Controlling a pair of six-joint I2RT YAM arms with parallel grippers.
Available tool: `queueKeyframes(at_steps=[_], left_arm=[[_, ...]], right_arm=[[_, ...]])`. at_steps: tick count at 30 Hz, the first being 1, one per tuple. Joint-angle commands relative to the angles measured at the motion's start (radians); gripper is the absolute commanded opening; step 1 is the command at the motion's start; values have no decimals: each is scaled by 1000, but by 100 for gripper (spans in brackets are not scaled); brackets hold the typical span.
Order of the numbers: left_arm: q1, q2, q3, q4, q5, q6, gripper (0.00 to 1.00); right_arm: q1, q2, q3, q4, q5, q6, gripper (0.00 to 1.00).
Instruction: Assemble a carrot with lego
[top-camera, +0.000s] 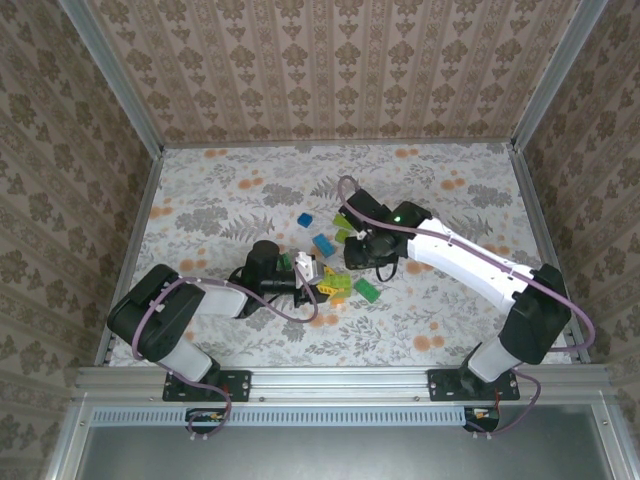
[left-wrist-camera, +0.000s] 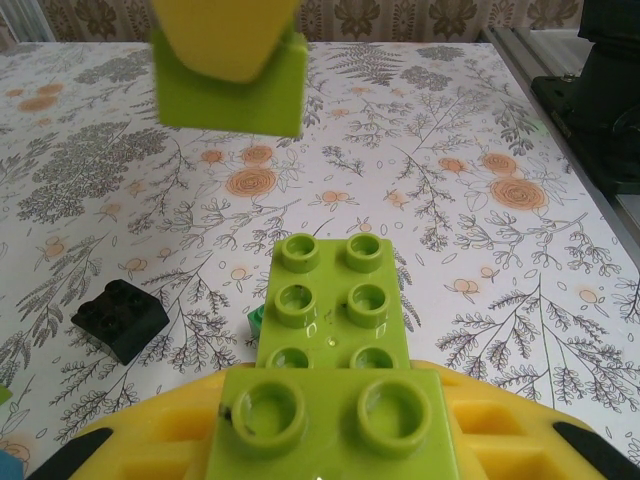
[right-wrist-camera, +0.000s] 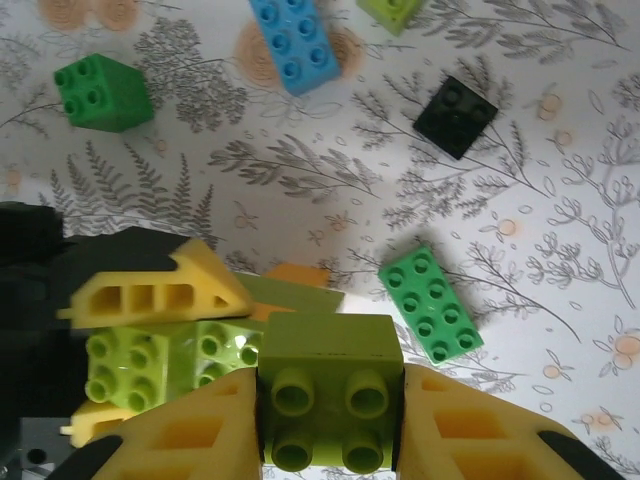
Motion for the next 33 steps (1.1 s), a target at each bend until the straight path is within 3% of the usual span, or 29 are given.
queueKeyframes(at_steps=[1,33], left_arm=[[-6,-13,-18,-12,-15,27,30],[-6,-3,-12,-14,-32,25,30]], right_arm=[[13,26,26,-59,-10,12,31],[62,66,-50,-37,-5,64,32]])
